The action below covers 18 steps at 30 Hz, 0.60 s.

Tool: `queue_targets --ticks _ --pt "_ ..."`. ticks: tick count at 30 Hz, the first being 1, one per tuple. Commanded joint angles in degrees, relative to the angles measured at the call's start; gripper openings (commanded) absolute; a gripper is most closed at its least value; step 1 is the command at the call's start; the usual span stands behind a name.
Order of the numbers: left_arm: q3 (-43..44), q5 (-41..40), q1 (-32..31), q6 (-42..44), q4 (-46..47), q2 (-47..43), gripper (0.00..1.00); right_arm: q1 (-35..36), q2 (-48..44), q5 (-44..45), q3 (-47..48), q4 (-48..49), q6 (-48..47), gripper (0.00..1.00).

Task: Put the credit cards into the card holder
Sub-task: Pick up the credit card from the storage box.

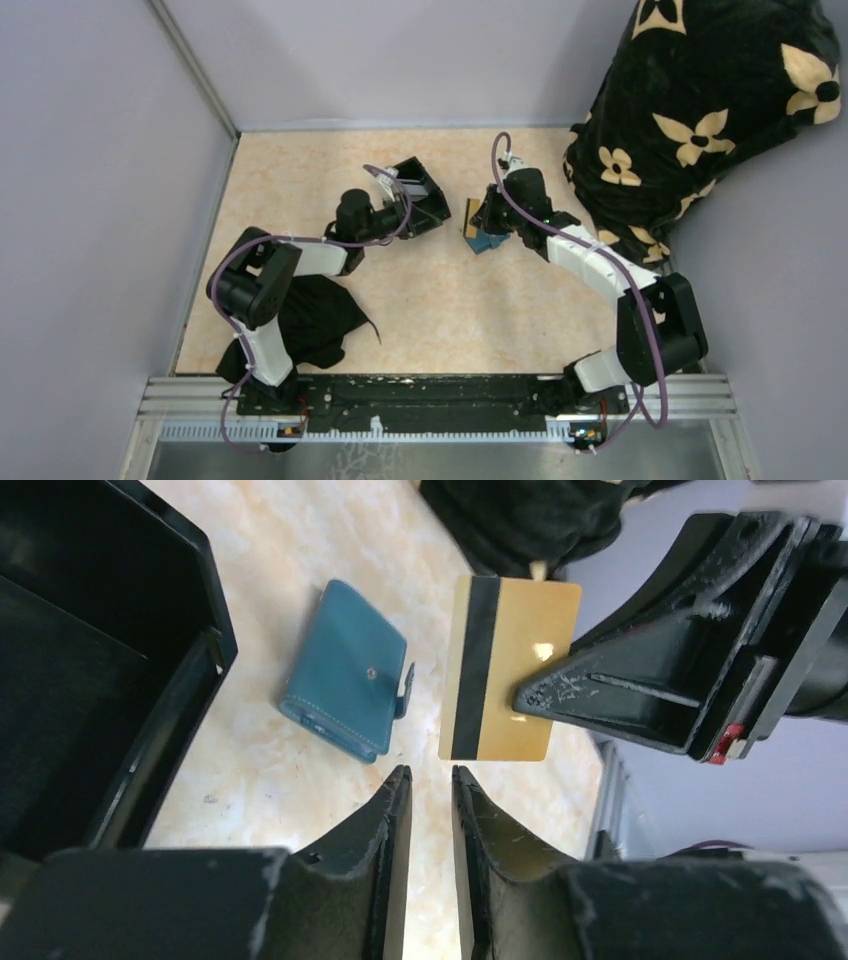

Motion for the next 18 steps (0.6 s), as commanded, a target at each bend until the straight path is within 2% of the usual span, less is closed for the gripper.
queue_targets --ticks 1,7,18 --pt "2.57 -6.23 -3.94 12.28 -14.21 -1.05 0.26 -0.17 2.27 8.46 4.53 -9.35 -1.71 0.0" --pt "7.77 -11.59 -7.54 17.04 -22.06 3.0 0.25 -0.17 7.21 7.93 7.25 -12.03 -1.46 0.0" --pt "20.21 -20.39 -10.27 21.65 -34.02 11.26 0.27 -0.54 16.81 10.74 17.02 -20.55 -1.85 0.0"
